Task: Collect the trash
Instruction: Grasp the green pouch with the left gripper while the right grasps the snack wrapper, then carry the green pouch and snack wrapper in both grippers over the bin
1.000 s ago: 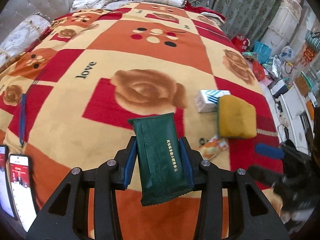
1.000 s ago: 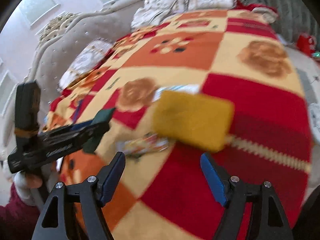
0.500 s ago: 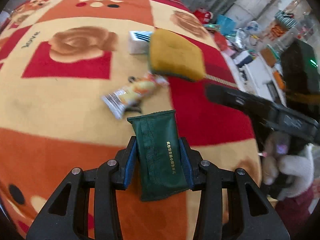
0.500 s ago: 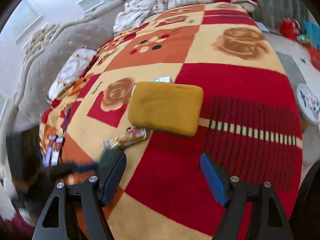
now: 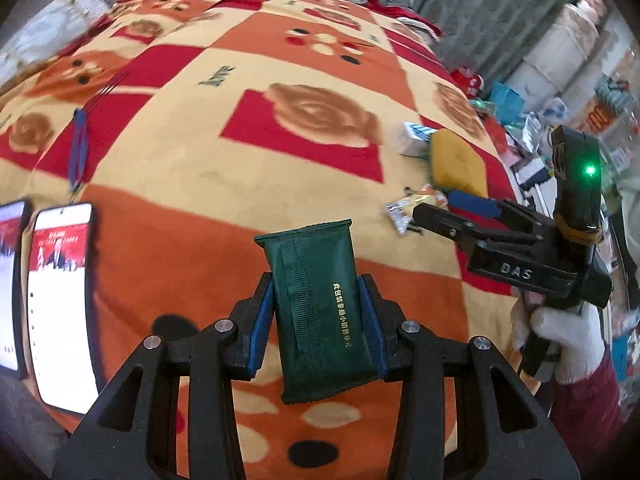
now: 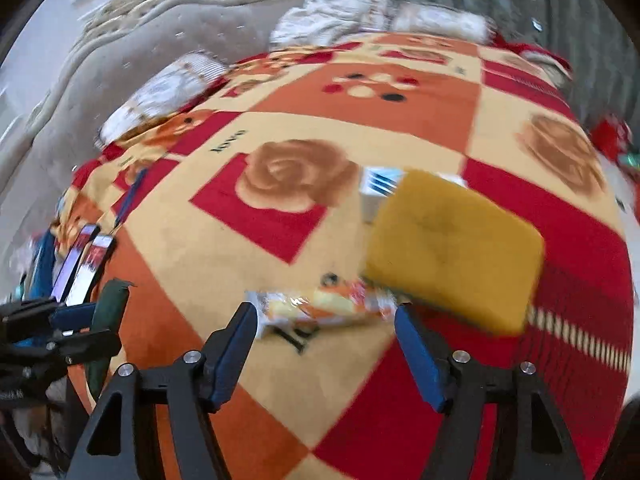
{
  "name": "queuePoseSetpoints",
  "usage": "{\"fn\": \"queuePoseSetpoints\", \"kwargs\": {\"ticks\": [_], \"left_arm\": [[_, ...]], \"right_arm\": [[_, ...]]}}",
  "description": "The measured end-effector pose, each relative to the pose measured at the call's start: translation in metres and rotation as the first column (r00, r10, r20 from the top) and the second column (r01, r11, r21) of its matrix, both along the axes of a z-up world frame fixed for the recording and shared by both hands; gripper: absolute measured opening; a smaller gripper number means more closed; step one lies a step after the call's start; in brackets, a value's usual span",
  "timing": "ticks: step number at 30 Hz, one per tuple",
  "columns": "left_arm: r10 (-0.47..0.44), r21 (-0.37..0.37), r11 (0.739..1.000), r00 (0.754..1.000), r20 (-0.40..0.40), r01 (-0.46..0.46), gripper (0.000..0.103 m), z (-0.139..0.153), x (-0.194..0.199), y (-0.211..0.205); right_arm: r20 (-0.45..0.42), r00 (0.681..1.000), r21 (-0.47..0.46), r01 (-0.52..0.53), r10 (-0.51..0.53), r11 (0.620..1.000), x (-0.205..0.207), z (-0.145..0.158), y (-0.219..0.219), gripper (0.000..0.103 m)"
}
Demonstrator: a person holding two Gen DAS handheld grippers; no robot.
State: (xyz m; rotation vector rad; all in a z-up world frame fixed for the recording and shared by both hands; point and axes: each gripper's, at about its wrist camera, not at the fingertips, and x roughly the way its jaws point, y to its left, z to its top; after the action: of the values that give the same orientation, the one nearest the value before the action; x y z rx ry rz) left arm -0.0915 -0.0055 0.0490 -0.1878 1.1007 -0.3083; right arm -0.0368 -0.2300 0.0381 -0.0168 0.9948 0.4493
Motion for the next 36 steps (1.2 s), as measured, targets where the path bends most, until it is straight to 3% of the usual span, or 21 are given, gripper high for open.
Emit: {"fn": "queuePoseSetpoints", "kwargs": {"ticks": [1,6,10,12,14,19,21,25,31,36], "left_arm": [[0.005,-0.004,1.000,1.000,-0.005,-0.005,0.039,-0.002,0.000,0.003],[0.004,-0.018,1.000,1.000,-0.001,-0.004,0.039,-0.002,0.004,-0.001],[-0.007,-0.026,1.000,1.000,0.006,0.008,0.039,0.000,0.008,-0.009],[-0.014,-0.029,0.999,1.000,0.008,0.014,0.039,0.001,0.010,-0.013],[-0.020,-0.031,0.999,1.000,0.010,0.020,0.039,0.002,0.011,-0.018],[-0.032,-0.037,0.999,0.999,0.004,0.032,0.039,0.001,0.012,-0.027],[-0.041,-0.031,0.999,0.999,0.006,0.041,0.039,0.001,0.011,-0.030],[-0.036,-0.019,0.999,0.999,0.022,0.036,0.039,0.006,0.008,-0.026],[0.008,-0.012,1.000,0.999,0.031,-0.007,0.039,0.010,0.006,-0.007],[0.011,-0.018,1.000,0.999,0.032,-0.011,0.039,0.011,0.005,-0.007]], "right_arm": [[0.001,1.000,-0.022,-0.024,0.024,0.999,0.003,-0.002,0.004,0.082],[-0.024,0.994,-0.134,-0.104,0.102,0.985,0.015,-0.021,0.020,0.083],[-0.005,0.996,-0.105,-0.086,0.086,0.991,0.017,-0.022,0.015,0.083],[-0.001,0.996,-0.096,-0.083,0.084,0.992,0.014,-0.021,0.013,0.080],[0.013,0.997,-0.098,-0.081,0.082,0.992,0.011,-0.017,0.012,0.060],[0.013,0.996,-0.066,-0.088,0.089,0.994,0.000,-0.011,0.007,0.056],[-0.009,0.988,-0.047,-0.156,0.156,0.987,-0.009,-0.008,0.012,0.056],[-0.051,0.983,-0.066,-0.181,0.178,0.981,-0.021,-0.009,0.017,0.079],[-0.068,0.984,0.000,-0.163,0.162,0.987,-0.024,-0.006,0.008,0.081],[-0.044,0.981,-0.102,-0.193,0.190,0.976,-0.021,-0.017,0.028,0.082]]}}
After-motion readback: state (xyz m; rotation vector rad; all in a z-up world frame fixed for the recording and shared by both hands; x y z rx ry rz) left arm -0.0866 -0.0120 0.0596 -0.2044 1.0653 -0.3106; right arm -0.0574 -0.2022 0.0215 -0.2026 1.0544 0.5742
